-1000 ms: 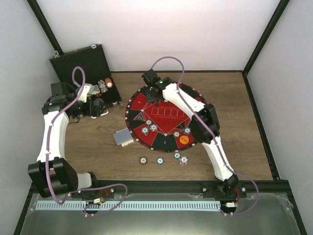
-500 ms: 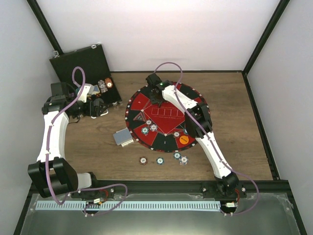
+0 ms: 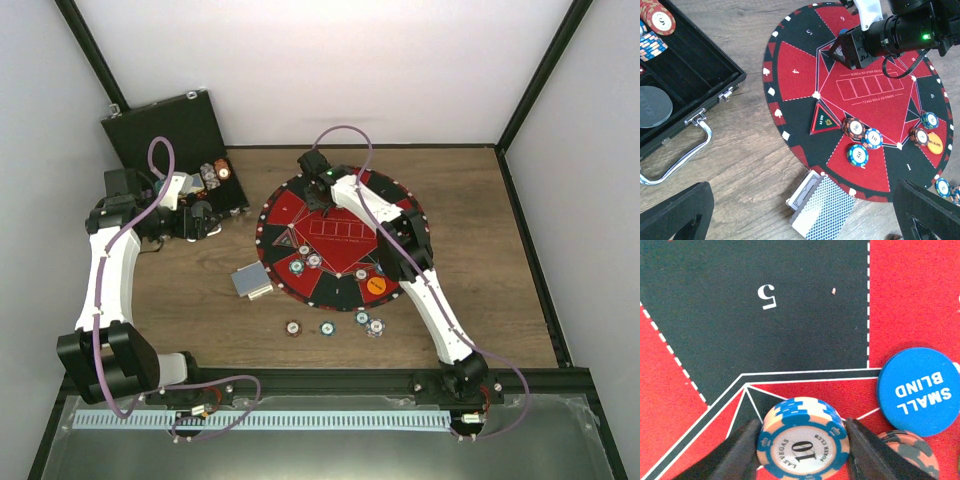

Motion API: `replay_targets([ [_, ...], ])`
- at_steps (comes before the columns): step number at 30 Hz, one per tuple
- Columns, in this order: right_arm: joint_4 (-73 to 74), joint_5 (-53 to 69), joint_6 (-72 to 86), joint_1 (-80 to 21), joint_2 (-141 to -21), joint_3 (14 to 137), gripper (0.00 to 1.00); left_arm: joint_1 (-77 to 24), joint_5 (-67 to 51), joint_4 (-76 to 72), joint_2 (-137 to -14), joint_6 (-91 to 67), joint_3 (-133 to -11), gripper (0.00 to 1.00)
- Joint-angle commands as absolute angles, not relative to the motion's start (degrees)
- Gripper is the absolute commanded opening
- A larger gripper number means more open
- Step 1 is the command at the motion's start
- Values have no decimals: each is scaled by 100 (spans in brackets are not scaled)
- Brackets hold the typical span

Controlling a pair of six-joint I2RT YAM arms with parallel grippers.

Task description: Distribute texas hold em gaming equipment

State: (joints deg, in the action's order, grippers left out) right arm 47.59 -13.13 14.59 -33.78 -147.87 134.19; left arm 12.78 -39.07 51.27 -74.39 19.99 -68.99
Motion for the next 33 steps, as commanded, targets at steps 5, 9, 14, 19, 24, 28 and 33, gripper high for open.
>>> replay_targets([
  [5,4523,-1404,1285,-3332,-14823,13573,63,1301,-3997,5177,-7392,2077,-7031,100],
  [9,4506,-1432,1247,-3332,-14572,13600,67,1302,-4002,5190,-7355,2078,-7019,100],
  [14,4583,-1416,1260,-3345,-13945,13576,67,1300,-4029,5172,-7376,2083,-6984,100],
  [19,4776,-1473,1407,-3522,-12861,12828,70,1299,-4003,5146,-7401,2125,-6961,100],
  [24,4499,-1509,1819,-3969,-11140,10114,80,1299,-4000,5153,-7447,2245,-6935,100],
  [28,4303,-1374,2634,-4366,-9704,7863,85,1298,-4039,5197,-7521,2325,-6915,100],
  [33,4485,-1115,3814,-4883,-8123,5792,87,1293,-4047,5177,-7539,2342,-6936,100],
])
